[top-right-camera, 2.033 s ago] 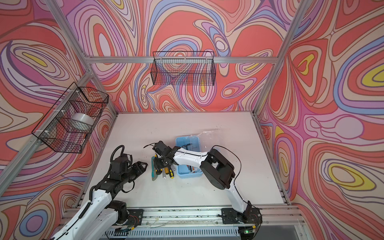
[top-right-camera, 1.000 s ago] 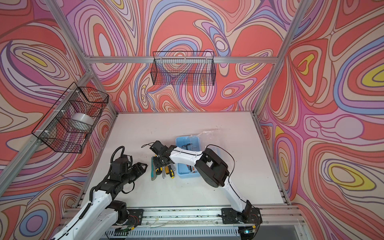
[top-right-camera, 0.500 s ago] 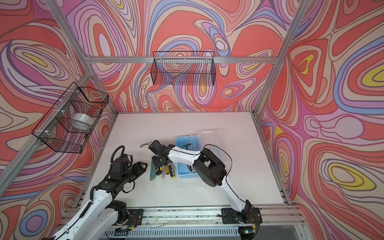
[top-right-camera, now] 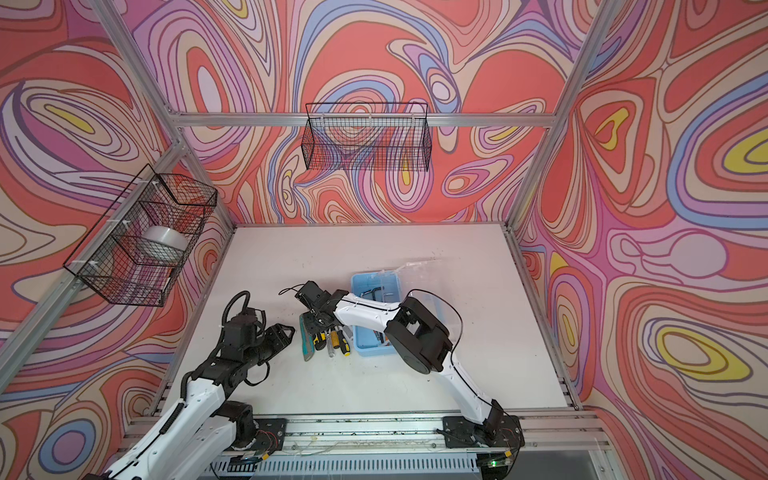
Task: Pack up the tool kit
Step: 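Lower the right gripper onto the yellow-black utility knife and close it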
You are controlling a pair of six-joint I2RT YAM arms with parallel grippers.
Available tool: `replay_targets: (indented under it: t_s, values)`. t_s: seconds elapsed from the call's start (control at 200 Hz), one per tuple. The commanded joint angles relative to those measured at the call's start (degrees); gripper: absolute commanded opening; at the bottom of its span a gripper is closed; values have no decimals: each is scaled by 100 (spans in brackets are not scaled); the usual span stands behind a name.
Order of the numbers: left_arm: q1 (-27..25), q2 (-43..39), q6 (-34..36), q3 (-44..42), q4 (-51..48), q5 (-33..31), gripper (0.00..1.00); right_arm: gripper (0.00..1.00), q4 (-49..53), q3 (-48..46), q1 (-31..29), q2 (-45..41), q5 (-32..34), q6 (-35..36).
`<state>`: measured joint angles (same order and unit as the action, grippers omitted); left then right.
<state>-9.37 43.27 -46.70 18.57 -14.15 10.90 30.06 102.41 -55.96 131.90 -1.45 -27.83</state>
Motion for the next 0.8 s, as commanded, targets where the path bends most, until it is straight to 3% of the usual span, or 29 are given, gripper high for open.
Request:
replay_targets:
  t_s: [0.0, 0.325, 0.556, 0.711, 0.796]
  values:
    - [31, -15, 63, -16, 53, -96, 57, 31, 249, -212, -8, 86, 248, -20]
    - [32, -40, 91, -17, 33, -200, 56, 23, 96, -460, -4, -333, 409, -124]
    - [33, 89, 91, -59, 132, -189, 56, 22, -89, -591, -7, -433, 148, -158]
    - [32, 77, 92, -68, 132, -201, 56, 38, -116, -638, -10, -484, 84, -149]
    - [32, 77, 91, -65, 132, -218, 56, 41, -135, -671, -11, -567, 150, -132]
